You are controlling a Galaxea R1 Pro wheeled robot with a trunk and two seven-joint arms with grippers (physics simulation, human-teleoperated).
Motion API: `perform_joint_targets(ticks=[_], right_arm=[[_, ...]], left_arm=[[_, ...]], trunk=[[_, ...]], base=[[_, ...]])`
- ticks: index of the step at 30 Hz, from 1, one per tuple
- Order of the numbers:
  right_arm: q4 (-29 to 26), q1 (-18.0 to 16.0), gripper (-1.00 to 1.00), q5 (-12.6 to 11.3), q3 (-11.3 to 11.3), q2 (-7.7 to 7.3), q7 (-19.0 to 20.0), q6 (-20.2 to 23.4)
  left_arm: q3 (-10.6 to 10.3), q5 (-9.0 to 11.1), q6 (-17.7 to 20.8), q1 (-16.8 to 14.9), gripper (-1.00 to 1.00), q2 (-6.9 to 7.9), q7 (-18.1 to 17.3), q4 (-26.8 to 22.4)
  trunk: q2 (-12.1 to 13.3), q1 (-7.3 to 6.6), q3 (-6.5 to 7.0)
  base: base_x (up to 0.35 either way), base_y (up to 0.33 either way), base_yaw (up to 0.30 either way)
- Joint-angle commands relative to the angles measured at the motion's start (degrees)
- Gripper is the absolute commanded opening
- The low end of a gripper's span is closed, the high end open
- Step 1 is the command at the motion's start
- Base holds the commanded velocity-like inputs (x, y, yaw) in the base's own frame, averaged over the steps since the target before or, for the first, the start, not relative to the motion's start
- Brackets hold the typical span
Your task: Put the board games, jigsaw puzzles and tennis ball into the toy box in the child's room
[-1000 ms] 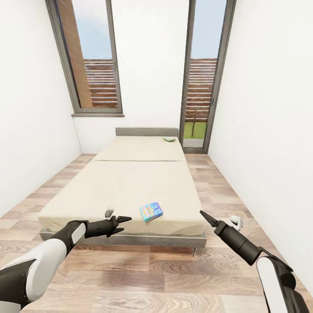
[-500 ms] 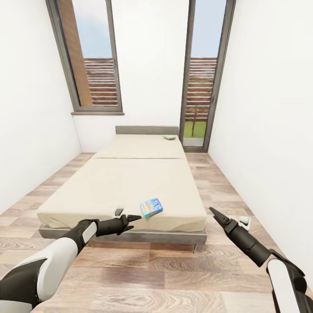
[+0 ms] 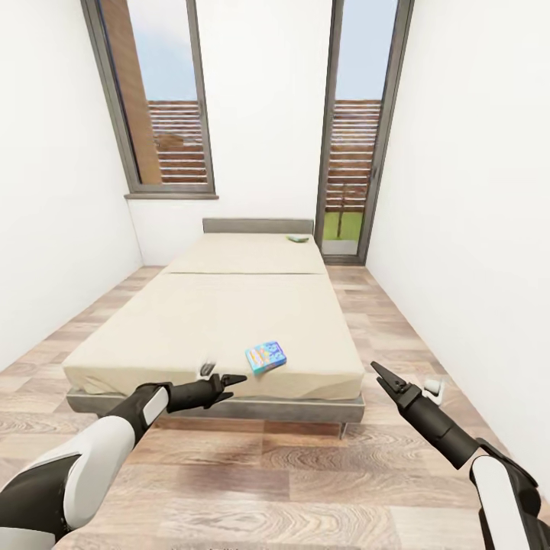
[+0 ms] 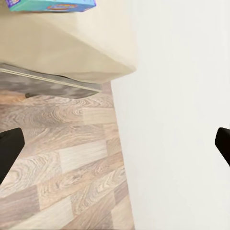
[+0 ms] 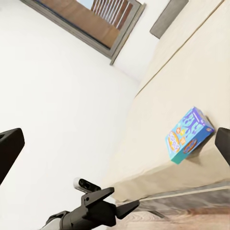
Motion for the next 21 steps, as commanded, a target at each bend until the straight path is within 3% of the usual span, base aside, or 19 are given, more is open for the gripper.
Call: perform_joint_targets(ticks=[1,13,21], right_arm=[[0.01,-0.06,1.0,-0.13,-0.04,0.17,0.12,0.39],[-0.05,-0.06,1.0,-0.19,0.06,0.58,0.37,0.5],[-0.07,-0.06,1.0,-0.14,0.25,0.18,0.34,1.34]], left_arm=[[-0.2,0.61,0.46,-0.03,1.0,0.08,0.0,0.0],[1.9,0.61,0.42,-0.03,1.0,1.0,-0.26,-0.01],[2.28,1.57,0.48,-0.03,1.0,2.73,-0.49,-0.01]], trunk=[[-0.44,0.21,-0.24],[-5.25,2.85,-2.39],[-8.46,4.61,-3.83]], base=[[0.0,0.0,0.0],[0.0,0.0,0.0],[0.0,0.0,0.0]])
